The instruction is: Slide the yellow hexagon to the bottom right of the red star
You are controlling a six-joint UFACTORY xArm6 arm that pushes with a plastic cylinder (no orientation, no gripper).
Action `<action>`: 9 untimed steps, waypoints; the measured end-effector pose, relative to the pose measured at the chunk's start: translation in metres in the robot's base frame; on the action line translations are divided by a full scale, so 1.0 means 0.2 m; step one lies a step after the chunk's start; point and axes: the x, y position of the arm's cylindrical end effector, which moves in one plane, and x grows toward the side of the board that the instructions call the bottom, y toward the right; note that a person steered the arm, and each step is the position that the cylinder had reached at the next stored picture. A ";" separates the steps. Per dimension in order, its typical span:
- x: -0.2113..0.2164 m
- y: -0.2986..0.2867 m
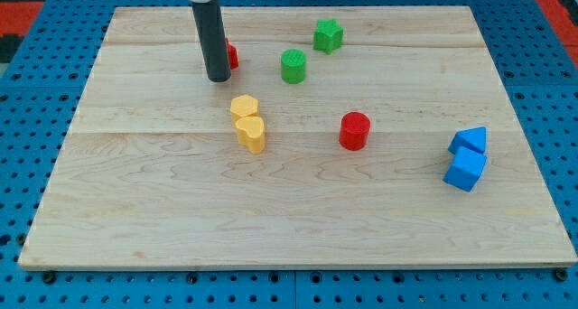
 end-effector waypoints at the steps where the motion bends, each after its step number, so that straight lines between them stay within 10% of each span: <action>1: -0.09 0.00; 3: -0.13 -0.02; 7: 0.50 0.47; 9: 0.66 0.26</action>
